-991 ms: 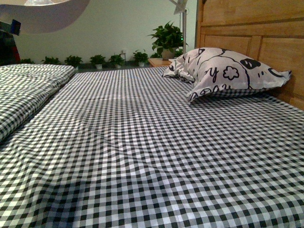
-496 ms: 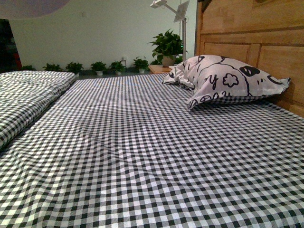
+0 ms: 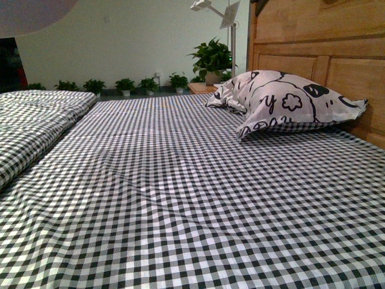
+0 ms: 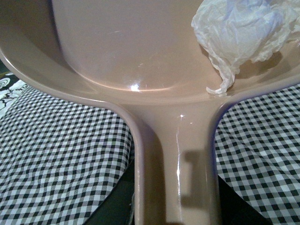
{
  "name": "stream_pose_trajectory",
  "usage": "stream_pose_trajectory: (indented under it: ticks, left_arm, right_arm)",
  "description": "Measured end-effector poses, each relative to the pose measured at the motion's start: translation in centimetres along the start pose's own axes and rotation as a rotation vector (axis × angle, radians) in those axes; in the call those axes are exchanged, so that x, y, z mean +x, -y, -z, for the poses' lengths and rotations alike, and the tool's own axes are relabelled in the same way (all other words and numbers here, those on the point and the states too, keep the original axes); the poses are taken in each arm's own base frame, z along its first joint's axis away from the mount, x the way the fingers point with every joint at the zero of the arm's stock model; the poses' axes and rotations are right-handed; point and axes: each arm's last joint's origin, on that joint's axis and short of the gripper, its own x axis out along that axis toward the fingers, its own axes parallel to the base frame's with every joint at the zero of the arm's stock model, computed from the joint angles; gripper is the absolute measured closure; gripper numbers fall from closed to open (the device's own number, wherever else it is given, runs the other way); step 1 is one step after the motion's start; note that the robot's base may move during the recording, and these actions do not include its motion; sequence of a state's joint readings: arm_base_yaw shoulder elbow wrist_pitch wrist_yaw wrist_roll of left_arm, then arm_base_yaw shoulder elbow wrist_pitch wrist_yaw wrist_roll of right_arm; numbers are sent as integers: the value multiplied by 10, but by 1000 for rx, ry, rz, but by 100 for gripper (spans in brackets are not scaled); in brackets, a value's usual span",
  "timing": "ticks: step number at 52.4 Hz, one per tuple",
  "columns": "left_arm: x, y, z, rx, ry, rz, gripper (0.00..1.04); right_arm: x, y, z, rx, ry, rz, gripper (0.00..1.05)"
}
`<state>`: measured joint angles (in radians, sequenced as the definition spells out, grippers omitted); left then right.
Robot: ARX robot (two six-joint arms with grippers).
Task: Clean up trash
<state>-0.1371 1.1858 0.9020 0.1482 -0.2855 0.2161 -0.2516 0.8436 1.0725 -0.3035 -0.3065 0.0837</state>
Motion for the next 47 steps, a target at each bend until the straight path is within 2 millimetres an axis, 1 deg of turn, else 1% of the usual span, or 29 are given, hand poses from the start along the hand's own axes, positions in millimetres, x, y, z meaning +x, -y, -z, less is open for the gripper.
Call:
stream_pose_trajectory:
  ticks: [15, 47]
  left_arm:
    - [0, 0, 0, -41, 7, 5, 81]
    - [0, 0, 0, -48, 8, 8, 81]
  right_arm:
    - [0, 0, 2, 5, -16, 34, 84]
    - [0, 0, 2, 5, -16, 34, 84]
